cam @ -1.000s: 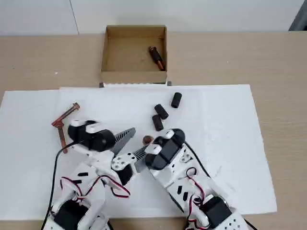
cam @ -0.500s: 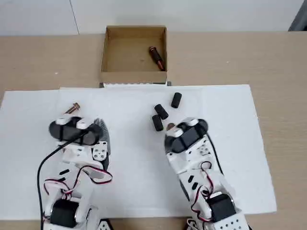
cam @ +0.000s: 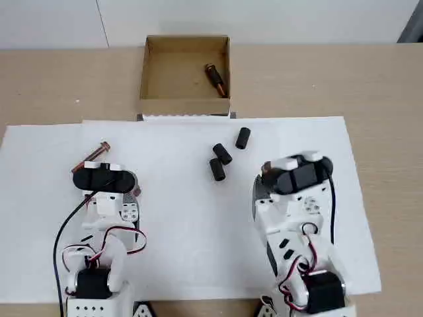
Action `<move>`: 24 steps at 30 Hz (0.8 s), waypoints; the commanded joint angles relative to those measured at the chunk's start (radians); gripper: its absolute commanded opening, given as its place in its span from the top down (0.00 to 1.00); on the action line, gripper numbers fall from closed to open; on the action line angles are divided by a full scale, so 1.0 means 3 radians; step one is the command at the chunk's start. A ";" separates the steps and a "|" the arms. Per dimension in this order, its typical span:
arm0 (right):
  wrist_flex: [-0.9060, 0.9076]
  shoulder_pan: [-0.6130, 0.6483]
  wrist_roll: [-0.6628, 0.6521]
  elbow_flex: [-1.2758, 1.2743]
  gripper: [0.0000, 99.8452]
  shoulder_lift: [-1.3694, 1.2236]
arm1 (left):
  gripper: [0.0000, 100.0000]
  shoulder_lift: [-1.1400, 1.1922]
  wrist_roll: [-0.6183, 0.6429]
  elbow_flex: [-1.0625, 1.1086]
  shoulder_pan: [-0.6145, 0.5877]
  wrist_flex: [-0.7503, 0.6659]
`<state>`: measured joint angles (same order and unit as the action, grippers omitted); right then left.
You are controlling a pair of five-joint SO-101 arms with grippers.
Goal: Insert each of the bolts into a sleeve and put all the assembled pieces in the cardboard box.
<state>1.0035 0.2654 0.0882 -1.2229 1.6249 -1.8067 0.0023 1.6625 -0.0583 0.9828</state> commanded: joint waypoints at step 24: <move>-0.1020 0.0110 -0.0153 0.4383 1.00 -0.5485 | 0.99 -0.0036 0.0005 -0.0038 -0.0020 -0.0010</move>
<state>0.7288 0.2793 0.0836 -0.0829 0.0706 -1.8067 0.0023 1.6640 -0.0583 0.9828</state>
